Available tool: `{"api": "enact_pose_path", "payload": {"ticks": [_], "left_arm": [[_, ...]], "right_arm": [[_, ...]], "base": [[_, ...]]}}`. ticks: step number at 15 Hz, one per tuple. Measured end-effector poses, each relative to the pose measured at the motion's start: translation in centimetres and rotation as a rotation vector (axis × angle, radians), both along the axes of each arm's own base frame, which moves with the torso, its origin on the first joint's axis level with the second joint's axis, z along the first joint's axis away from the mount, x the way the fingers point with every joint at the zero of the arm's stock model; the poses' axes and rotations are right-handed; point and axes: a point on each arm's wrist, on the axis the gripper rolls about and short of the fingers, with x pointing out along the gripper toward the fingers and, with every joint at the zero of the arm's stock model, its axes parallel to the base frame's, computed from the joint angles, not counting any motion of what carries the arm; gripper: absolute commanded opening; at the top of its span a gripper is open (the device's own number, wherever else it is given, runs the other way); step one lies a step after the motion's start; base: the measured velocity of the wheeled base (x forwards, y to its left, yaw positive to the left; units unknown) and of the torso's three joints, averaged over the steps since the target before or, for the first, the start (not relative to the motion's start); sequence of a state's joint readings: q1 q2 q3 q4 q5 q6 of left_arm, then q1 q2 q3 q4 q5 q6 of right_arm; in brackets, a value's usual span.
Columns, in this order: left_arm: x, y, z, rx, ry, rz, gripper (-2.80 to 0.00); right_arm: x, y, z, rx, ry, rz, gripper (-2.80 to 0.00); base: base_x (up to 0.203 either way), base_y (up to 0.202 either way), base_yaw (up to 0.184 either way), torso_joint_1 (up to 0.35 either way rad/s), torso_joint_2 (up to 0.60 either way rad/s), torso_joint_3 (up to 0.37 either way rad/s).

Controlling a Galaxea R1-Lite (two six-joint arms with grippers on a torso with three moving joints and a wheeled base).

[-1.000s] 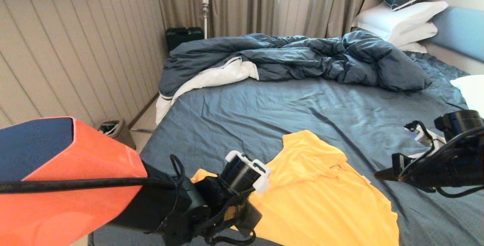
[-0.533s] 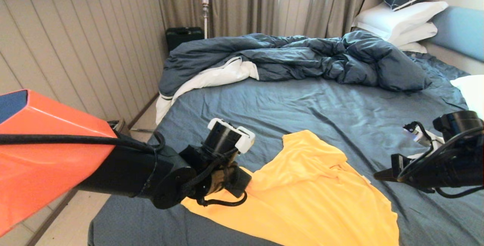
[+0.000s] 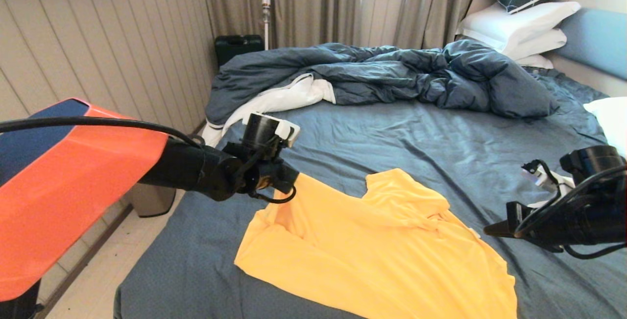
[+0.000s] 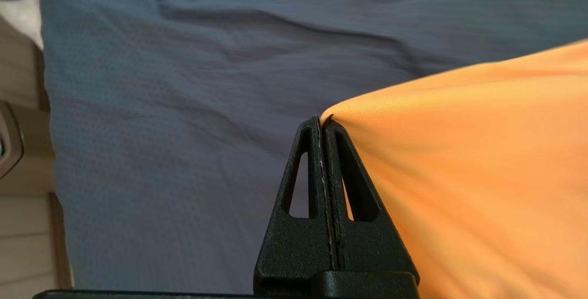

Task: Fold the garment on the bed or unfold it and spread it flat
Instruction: Unford the yellow T-shirt

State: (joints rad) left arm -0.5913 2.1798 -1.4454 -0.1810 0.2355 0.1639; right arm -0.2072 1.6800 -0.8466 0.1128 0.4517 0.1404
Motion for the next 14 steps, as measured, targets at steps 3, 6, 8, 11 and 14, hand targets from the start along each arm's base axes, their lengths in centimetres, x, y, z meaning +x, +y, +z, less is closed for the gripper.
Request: {"api": "enact_pose_path", "payload": {"ticks": [3,6,8,11,14], "left_arm": [[2.3,0.3,-2.1,0.014,0.015,0.029,-2.80],[3.2,0.4,-3.4,0.042,0.028,0.030,-2.80],[3.6,0.3,-3.9,0.048,0.030,0.029,-2.80],[4.0,0.0,-4.0,0.054,0.037,0.028,-2.80],[4.3,-0.4,-3.4,0.061,0.018,0.021,-2.80]], "right_arm": [[0.1,0.0,-0.1,-0.003,0.003,0.005,-2.80],[0.1,0.0,-0.2,-0.003,0.006,0.005,-2.80],[0.0,0.0,-0.3,-0.003,0.009,0.005,-2.80],[0.0,0.0,-0.3,-0.003,0.011,0.005,-2.80],[-0.1,0.1,-0.4,-0.002,0.013,0.006,-2.80]], "base": [[0.000,0.000,0.000,0.000,0.00,0.000],[0.000,0.000,0.000,0.000,0.00,0.000],[0.000,0.000,0.000,0.000,0.00,0.000],[0.000,0.000,0.000,0.000,0.00,0.000],[0.000,0.000,0.000,0.000,0.00,0.000]]}}
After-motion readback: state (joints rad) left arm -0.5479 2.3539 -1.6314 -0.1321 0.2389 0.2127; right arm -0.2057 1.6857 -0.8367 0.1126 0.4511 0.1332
